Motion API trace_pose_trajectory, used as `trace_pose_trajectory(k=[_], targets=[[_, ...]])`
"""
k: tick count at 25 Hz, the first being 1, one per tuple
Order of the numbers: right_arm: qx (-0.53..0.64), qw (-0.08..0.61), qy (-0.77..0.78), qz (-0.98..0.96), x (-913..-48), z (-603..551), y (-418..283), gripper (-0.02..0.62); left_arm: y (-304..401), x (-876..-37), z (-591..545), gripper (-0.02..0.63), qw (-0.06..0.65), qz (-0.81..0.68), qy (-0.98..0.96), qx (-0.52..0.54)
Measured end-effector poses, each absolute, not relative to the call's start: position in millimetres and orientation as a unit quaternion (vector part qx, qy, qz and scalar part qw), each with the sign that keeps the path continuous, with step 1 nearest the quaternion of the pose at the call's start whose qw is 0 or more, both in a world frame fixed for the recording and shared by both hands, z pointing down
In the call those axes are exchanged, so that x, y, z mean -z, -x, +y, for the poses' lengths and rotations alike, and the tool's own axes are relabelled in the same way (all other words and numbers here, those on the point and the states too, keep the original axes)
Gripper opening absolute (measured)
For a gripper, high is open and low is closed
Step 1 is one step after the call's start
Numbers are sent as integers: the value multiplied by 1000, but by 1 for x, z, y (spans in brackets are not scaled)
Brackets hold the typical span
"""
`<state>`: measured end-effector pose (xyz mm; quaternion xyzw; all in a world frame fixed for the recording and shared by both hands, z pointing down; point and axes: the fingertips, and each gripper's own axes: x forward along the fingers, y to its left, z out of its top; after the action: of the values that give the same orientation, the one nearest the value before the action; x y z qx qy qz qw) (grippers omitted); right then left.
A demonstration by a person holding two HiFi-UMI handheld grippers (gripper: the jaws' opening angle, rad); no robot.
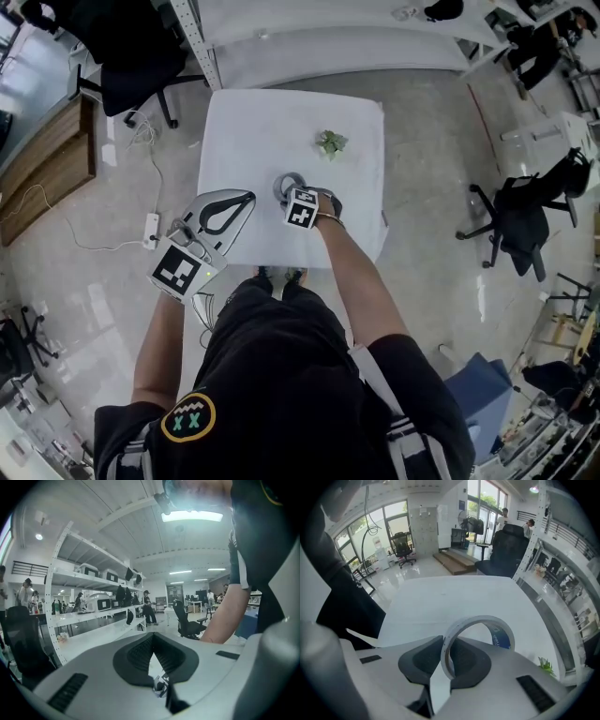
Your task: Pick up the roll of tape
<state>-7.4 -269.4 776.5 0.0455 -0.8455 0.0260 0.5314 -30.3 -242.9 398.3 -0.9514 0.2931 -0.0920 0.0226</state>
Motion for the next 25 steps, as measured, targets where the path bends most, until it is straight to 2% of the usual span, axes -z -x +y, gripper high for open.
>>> trace_pose_trajectory(k=[6,16,25], targets=[[-39,474,-91,-875,-731,-273,9,69,30,-401,-244,17,23,288,953,92],[-41,289,-187,-938,-587,-291,17,69,35,-398,-249,17,40,285,953,95],[28,189,-220,-957,-469,-278,10,69,35,-391,-251,17,44,290,952,90]])
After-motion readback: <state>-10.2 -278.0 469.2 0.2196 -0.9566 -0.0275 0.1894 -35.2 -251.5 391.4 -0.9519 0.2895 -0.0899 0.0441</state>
